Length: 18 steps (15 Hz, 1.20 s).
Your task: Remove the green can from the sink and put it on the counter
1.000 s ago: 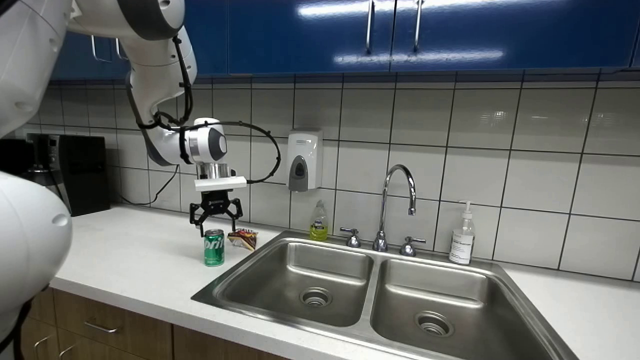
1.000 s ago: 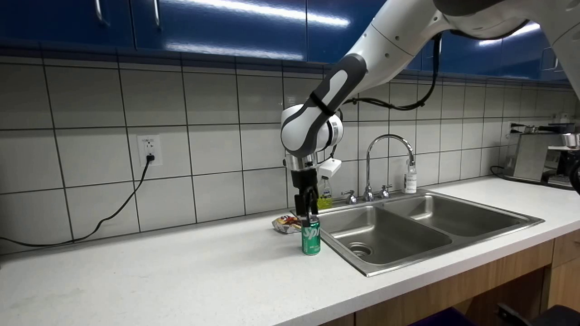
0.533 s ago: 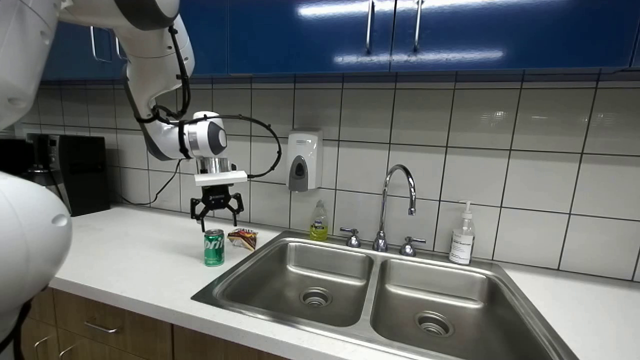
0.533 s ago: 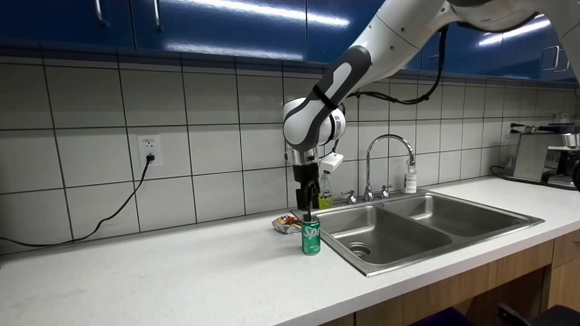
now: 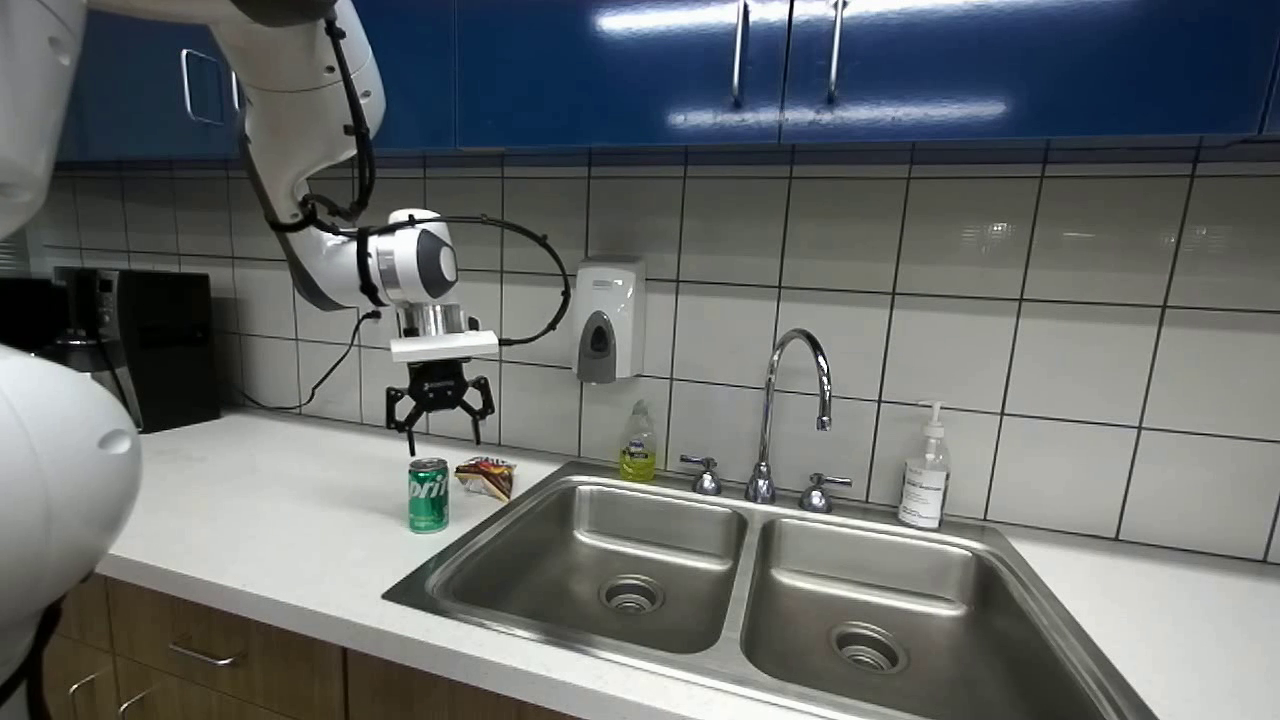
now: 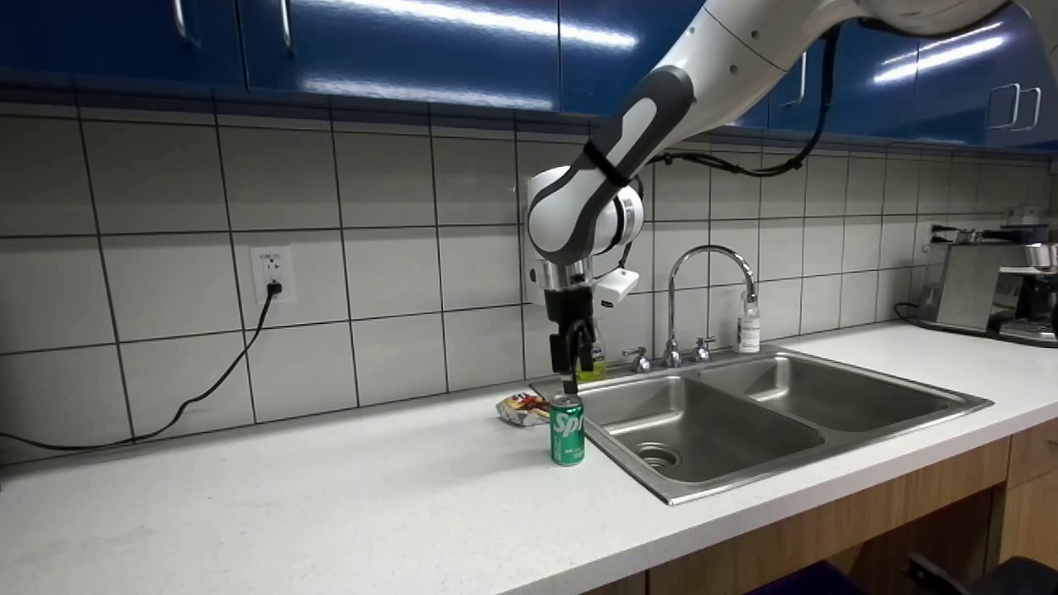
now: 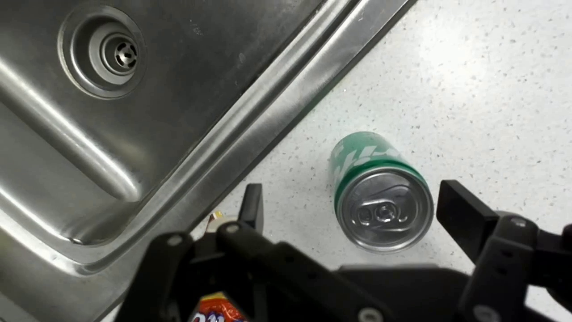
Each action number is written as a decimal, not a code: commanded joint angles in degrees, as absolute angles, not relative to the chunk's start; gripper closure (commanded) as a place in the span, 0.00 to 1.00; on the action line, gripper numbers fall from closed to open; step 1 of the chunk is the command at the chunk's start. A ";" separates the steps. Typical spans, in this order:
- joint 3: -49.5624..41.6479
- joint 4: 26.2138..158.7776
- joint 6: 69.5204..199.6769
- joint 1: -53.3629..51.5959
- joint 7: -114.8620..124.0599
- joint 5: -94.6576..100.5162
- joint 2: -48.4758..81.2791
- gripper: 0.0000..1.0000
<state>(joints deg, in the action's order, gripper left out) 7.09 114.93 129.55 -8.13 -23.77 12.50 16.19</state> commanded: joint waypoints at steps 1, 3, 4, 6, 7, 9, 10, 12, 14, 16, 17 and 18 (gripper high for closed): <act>6.95 118.11 130.75 -6.75 -21.35 11.63 12.55 0.00; 6.47 118.58 130.97 -6.19 -19.96 10.97 11.80 0.00; 6.16 118.89 131.13 -5.85 -18.98 10.45 11.37 0.00; 5.46 119.54 131.58 -5.18 -17.18 9.27 10.61 0.00; 5.07 119.76 131.68 -4.81 -16.21 8.42 10.31 0.00; 4.15 120.33 132.14 -4.04 -13.63 6.80 9.55 0.00; 3.74 120.62 132.23 -3.67 -12.60 5.99 9.26 0.00; 2.82 121.35 132.57 -2.92 -10.55 4.68 8.61 0.00; 1.90 122.36 133.18 -2.34 -8.58 4.13 7.70 0.00; 0.84 123.97 134.25 -1.79 -6.32 4.31 6.66 0.00; 0.34 124.86 134.66 -1.54 -5.04 4.58 6.04 0.00; -0.17 126.36 135.22 -1.27 -3.80 4.68 4.98 0.00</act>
<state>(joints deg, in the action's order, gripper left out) 0.54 121.54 133.03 -2.38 -7.73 4.80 9.11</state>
